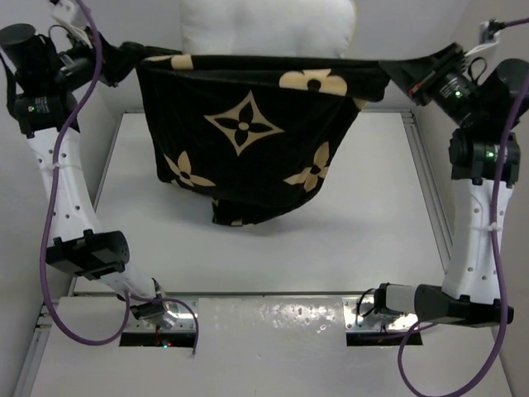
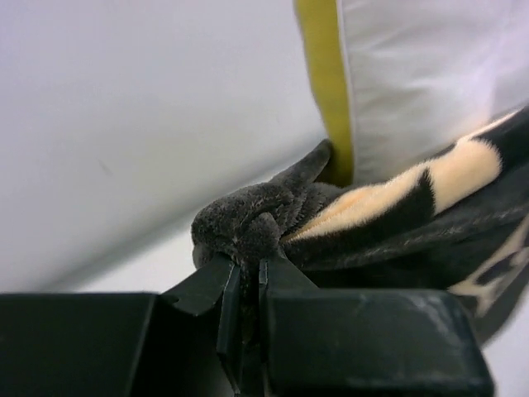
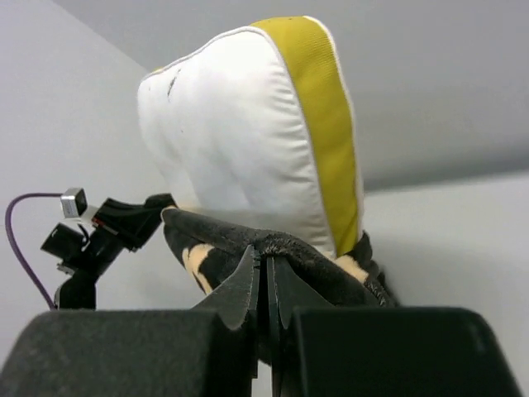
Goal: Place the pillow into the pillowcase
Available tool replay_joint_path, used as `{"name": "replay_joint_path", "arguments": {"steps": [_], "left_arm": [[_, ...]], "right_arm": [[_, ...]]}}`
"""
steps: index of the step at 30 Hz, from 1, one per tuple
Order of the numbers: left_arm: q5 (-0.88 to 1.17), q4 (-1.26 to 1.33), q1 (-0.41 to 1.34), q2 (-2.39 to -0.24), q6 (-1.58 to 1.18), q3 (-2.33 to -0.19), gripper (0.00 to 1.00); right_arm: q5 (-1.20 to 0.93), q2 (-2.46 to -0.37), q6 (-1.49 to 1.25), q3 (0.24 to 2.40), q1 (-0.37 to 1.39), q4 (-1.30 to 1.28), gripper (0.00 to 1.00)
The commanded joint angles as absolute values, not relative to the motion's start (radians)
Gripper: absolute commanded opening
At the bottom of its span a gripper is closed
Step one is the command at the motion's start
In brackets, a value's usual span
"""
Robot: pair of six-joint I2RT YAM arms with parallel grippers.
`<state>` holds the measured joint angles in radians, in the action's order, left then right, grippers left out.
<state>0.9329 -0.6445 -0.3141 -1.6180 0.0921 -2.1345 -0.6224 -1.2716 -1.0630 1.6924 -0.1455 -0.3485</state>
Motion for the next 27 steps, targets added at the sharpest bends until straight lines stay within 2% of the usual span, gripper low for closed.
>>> {"name": "replay_joint_path", "arguments": {"steps": [1,2,4,8,9,12,14,15,19,21,23,24,26,27], "left_arm": [[0.89,-0.122,-0.417,-1.542,-0.2,-2.212,0.0],[0.882,-0.042,-0.428,-1.543,-0.254,-2.25,0.0],[0.919,-0.02,-0.416,-1.528,-0.285,-2.241,0.0],[0.931,0.043,-0.385,-1.489,-0.301,-2.089,0.0],[0.913,0.055,-0.385,-1.502,-0.313,-2.106,0.0],[0.884,0.058,-0.419,-1.604,-0.368,-2.404,0.0],[0.89,0.09,-0.417,-1.596,-0.406,-2.409,0.0],[0.899,0.136,-0.41,-1.539,-0.405,-2.308,0.0],[0.887,0.085,-0.312,-1.489,-0.293,-2.062,0.0],[0.83,0.006,-0.287,-1.56,-0.273,-2.077,0.0],[0.813,-0.049,-0.307,-1.635,-0.319,-2.22,0.0],[0.81,-0.032,-0.314,-1.701,-0.386,-2.4,0.0],[0.796,0.128,-0.342,-1.723,-0.442,-2.553,0.0],[0.793,0.173,-0.344,-1.689,-0.436,-2.556,0.0]], "right_arm": [[-0.512,-1.29,-1.023,1.925,-0.206,-0.259,0.0],[-0.511,-1.358,-1.044,2.085,-0.207,-0.259,0.0],[-0.528,-1.373,-1.051,2.103,-0.196,-0.258,0.0],[-0.525,-1.244,-1.045,1.773,-0.147,-0.117,0.0],[-0.491,-1.236,-1.031,1.784,-0.149,-0.123,0.0],[-0.486,-1.348,-0.993,2.05,-0.167,-0.239,0.0],[-0.494,-1.373,-0.974,2.159,-0.161,-0.277,0.0],[-0.495,-1.336,-0.95,2.136,-0.146,-0.288,0.0],[-0.378,-1.162,-0.839,1.666,-0.121,-0.253,0.0],[-0.362,-1.222,-0.821,1.65,-0.121,-0.285,0.0],[-0.399,-1.335,-0.818,1.941,-0.118,-0.41,0.0],[-0.405,-1.471,-0.809,2.269,-0.111,-0.452,0.0],[-0.39,-1.57,-0.856,2.536,-0.112,-0.467,0.0],[-0.385,-1.58,-0.891,2.583,-0.126,-0.427,0.0]]}}
